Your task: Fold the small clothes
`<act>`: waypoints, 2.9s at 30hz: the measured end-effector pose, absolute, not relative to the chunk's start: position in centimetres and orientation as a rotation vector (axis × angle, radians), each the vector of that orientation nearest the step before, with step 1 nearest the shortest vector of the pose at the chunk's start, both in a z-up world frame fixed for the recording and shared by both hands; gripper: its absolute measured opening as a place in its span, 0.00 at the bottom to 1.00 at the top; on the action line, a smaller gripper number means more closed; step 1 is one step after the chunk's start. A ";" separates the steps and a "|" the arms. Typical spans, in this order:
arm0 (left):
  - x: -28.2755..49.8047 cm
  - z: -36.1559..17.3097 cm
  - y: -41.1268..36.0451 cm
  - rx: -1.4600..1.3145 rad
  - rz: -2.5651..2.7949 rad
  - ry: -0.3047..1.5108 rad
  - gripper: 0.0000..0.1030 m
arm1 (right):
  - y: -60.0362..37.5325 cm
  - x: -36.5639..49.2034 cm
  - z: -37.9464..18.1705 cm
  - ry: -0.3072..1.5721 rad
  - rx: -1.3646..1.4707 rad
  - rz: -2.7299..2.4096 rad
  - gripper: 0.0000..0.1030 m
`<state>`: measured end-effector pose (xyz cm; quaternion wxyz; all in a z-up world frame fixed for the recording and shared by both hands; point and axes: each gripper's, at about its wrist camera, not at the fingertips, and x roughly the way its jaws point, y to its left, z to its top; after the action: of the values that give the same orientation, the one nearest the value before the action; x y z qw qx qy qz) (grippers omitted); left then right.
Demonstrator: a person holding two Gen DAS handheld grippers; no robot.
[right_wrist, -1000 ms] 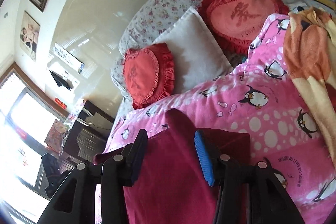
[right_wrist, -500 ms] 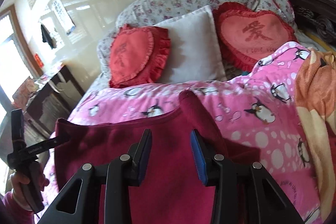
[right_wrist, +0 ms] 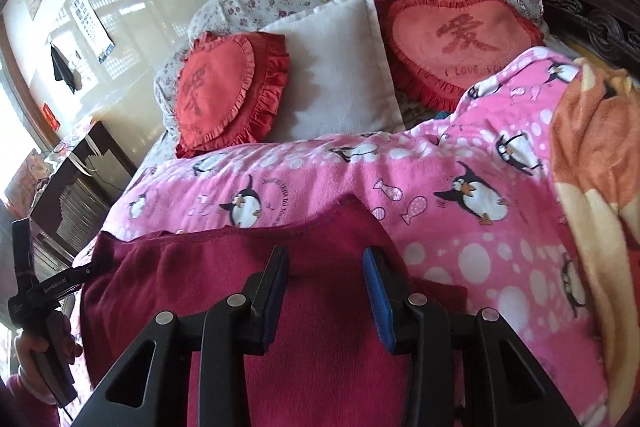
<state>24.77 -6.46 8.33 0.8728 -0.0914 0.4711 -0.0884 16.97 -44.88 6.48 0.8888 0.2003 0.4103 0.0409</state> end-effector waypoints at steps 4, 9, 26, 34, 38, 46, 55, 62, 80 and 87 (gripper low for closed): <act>21.5 9.3 -5.2 -0.207 -0.242 0.967 0.82 | -45.3 12.8 8.2 0.822 0.423 0.113 0.46; 17.9 8.6 -4.4 -0.223 -0.295 0.983 0.82 | -46.4 8.3 7.2 0.841 0.481 0.108 0.46; 15.0 3.5 -3.3 -0.330 -0.344 1.069 0.82 | -46.9 5.1 2.1 0.882 0.606 0.177 0.69; 15.2 2.7 -5.5 -0.313 -0.376 1.060 0.82 | -46.3 5.6 0.2 0.869 0.695 0.272 0.75; 14.7 2.8 -6.9 -0.241 -0.375 1.043 0.69 | -45.8 5.8 0.1 0.849 0.716 0.300 0.53; 14.5 5.3 -5.8 -0.316 -0.466 1.068 0.22 | -45.3 4.6 2.9 0.819 0.777 0.326 0.24; 7.4 9.0 -3.3 -0.249 -0.557 1.112 0.22 | -42.5 -1.5 9.5 0.795 0.741 0.438 0.23; -0.1 4.3 -2.5 -0.149 -0.524 1.248 0.25 | -41.1 -9.6 6.7 0.958 0.728 0.402 0.24; 1.9 10.3 -3.5 -0.062 -0.355 1.050 0.52 | -36.7 -3.9 9.6 0.928 0.376 0.173 0.24; 8.4 7.4 -6.0 -0.068 -0.228 1.061 0.52 | -37.7 1.0 5.7 0.988 0.358 0.077 0.25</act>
<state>8.45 -6.04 7.37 0.8557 -0.0324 0.5050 -0.1084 1.00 -37.69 5.70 0.8644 0.1709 0.4714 0.0367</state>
